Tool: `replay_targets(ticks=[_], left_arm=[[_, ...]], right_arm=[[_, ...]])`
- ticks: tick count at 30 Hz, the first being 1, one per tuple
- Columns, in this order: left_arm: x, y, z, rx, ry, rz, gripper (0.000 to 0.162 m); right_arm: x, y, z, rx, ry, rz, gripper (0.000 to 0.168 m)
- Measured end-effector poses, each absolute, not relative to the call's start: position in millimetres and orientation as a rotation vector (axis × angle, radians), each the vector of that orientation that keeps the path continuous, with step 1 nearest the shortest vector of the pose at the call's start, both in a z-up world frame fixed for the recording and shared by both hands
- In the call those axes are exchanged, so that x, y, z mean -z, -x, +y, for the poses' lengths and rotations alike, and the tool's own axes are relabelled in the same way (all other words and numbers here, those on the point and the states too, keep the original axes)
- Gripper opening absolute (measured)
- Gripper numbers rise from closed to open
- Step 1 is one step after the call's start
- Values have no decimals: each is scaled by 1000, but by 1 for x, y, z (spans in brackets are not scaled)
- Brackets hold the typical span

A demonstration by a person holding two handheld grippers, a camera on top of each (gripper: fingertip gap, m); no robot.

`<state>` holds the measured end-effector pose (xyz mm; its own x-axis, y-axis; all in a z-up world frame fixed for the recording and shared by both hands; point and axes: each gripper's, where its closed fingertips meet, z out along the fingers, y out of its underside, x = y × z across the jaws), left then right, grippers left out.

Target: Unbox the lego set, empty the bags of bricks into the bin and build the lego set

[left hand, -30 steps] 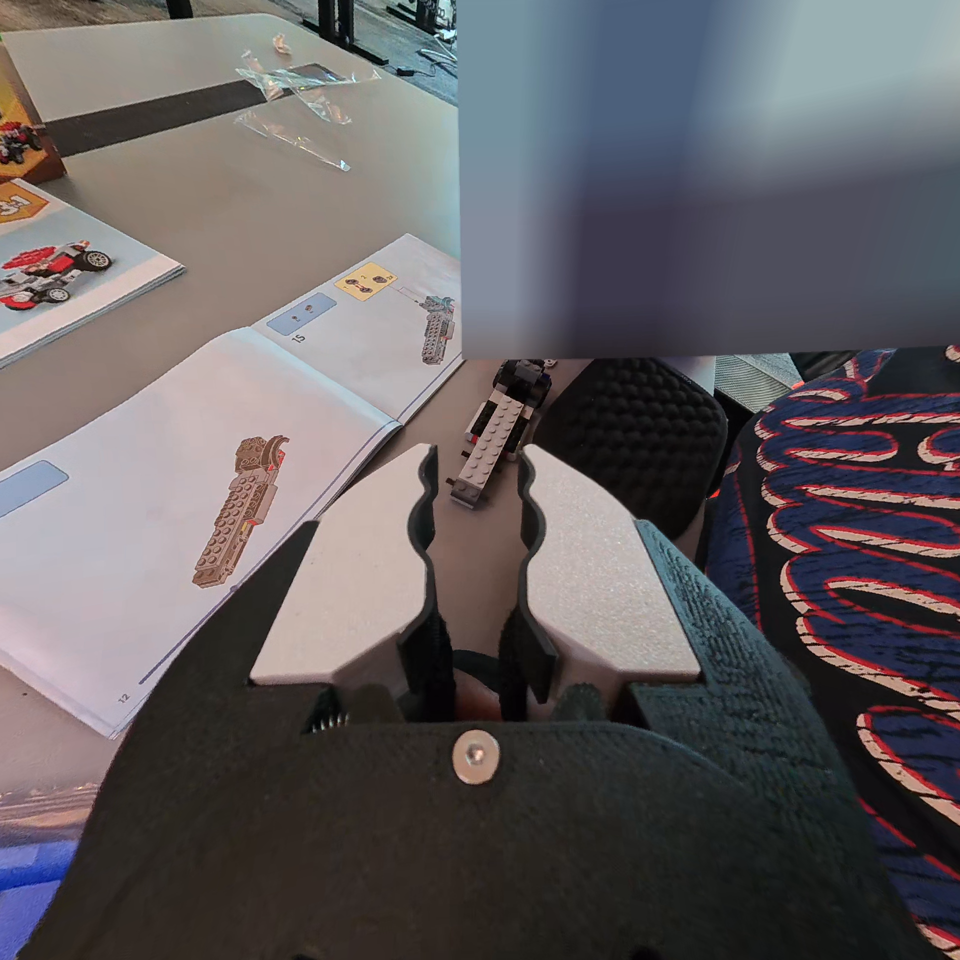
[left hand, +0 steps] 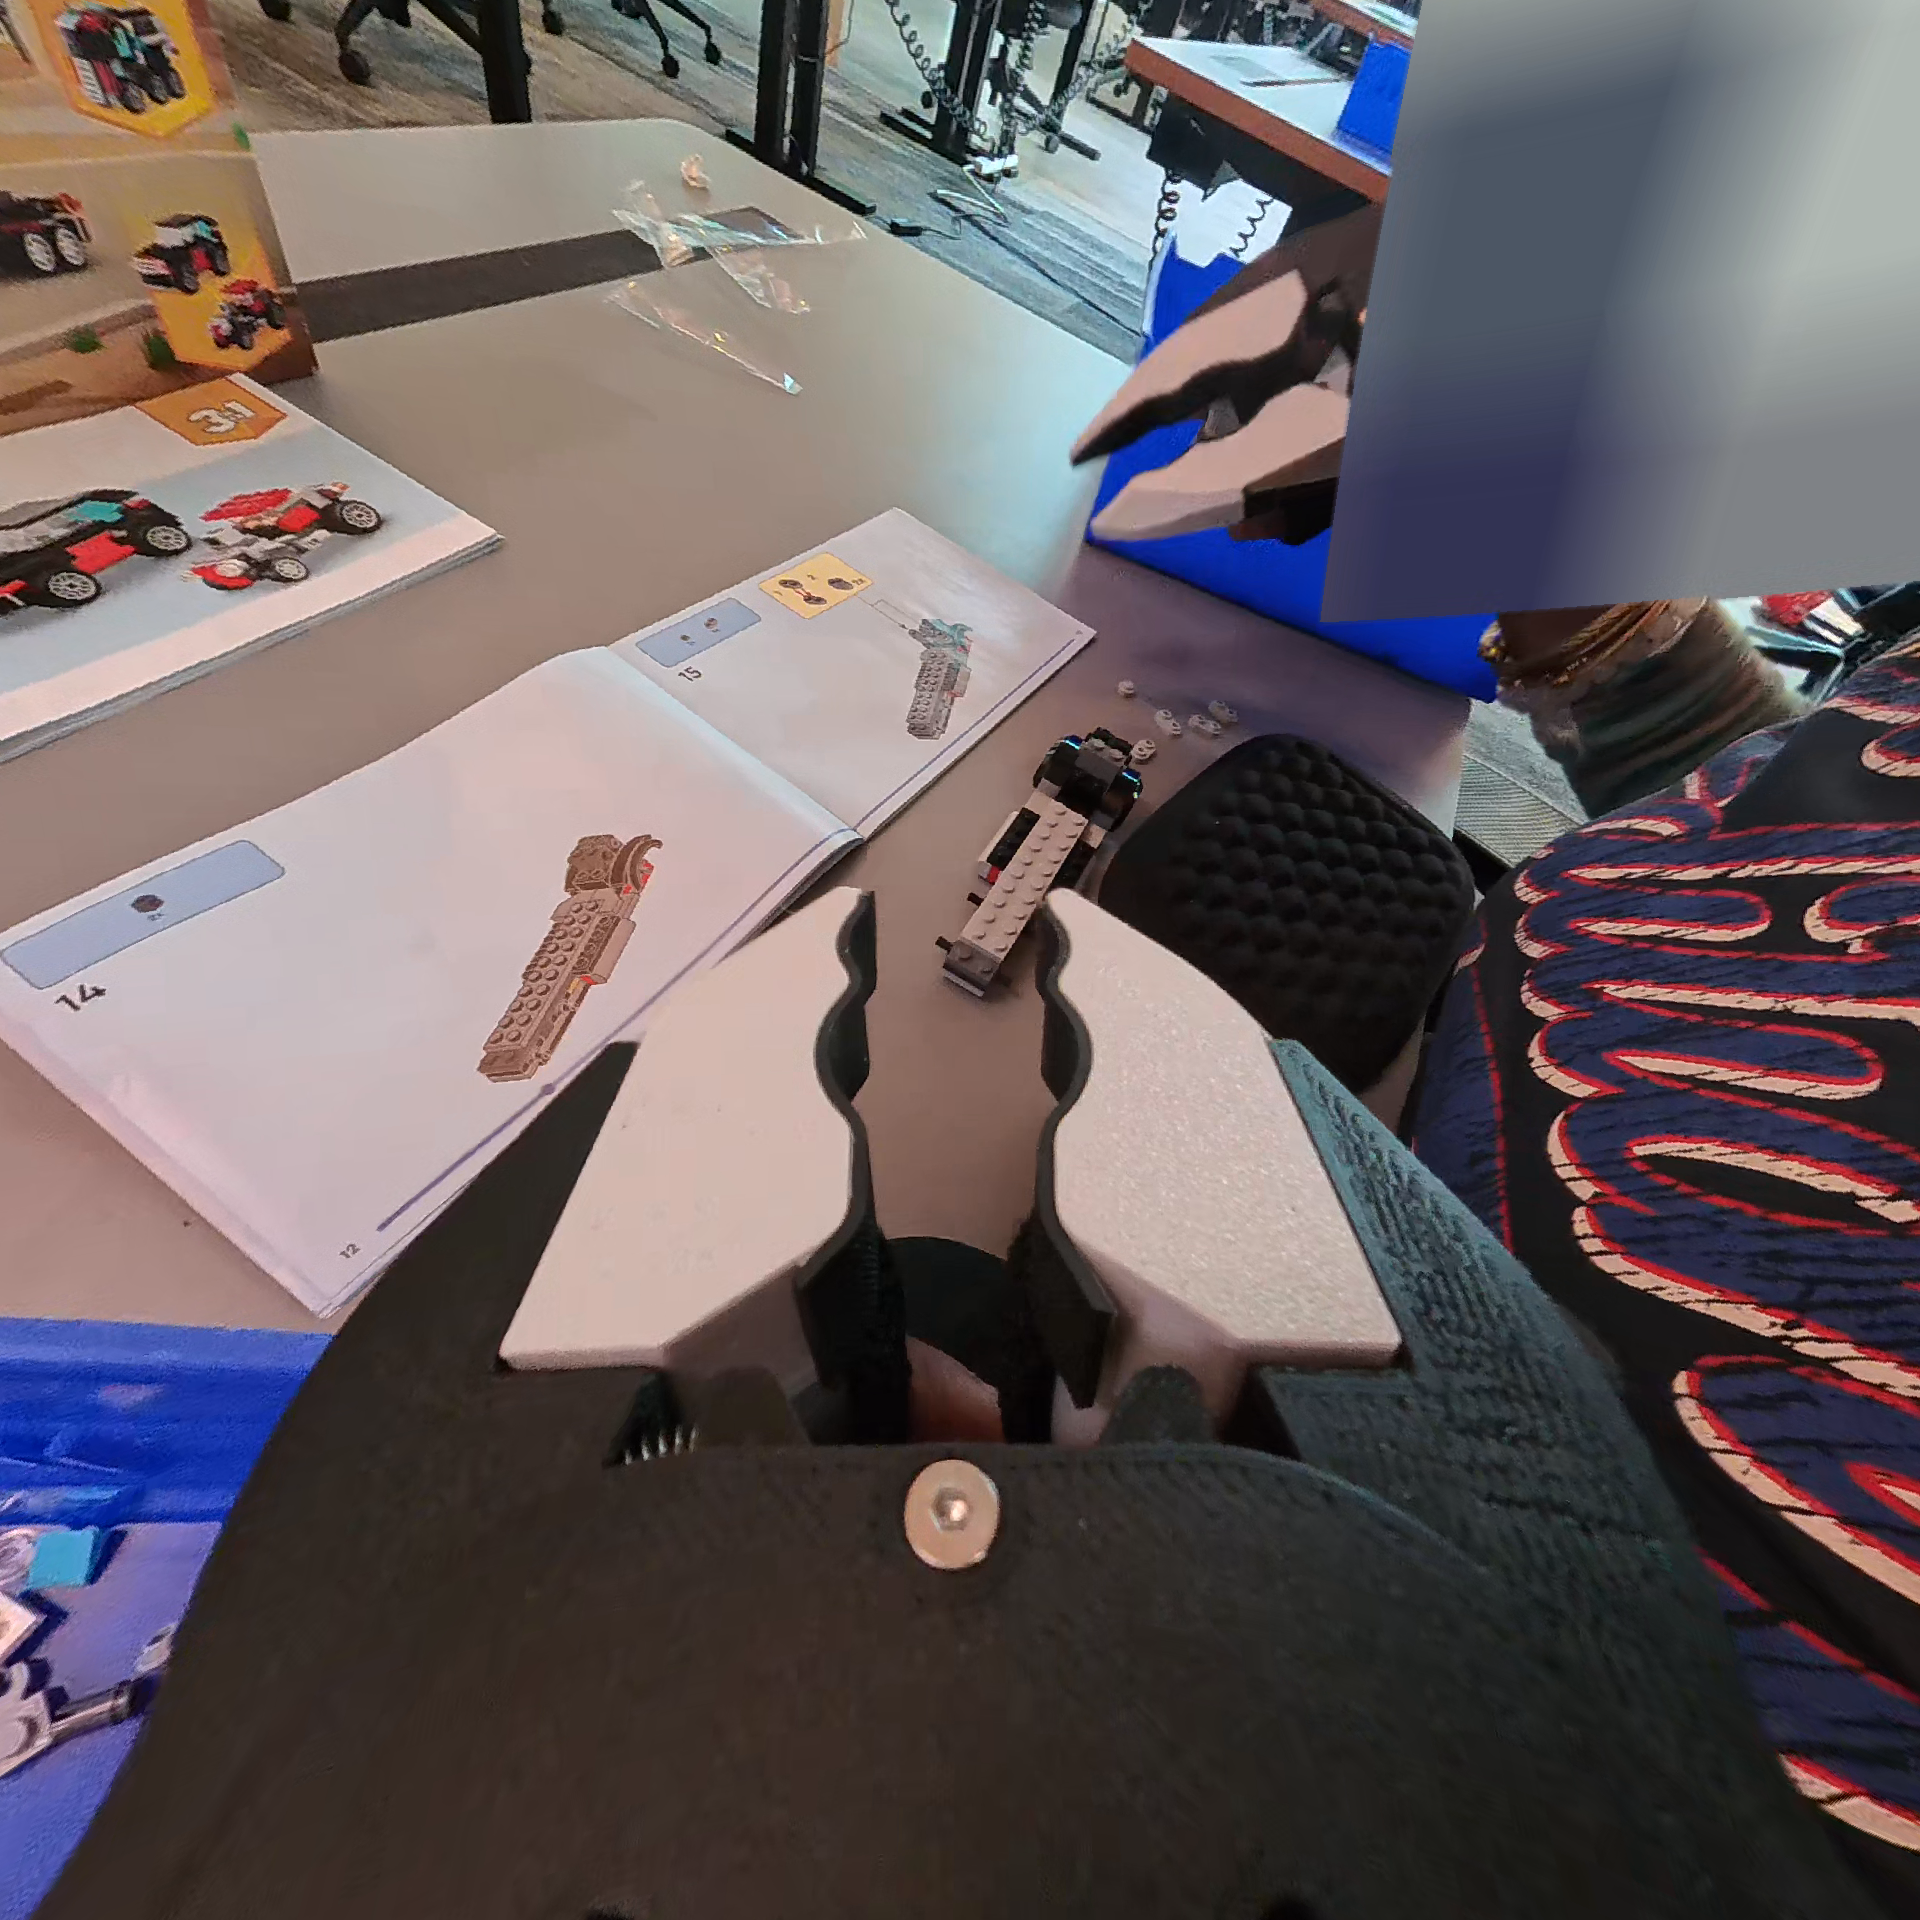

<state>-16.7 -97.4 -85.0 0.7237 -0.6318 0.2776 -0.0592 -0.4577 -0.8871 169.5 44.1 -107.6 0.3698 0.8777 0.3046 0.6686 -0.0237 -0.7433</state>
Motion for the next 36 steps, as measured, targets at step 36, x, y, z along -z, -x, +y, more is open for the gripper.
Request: replay_targets(ticks=[36], left_arm=[[82,68,-124,523,2052,455,30]], right_arm=[[78,-81,-15,-735,1330,-1168,8]])
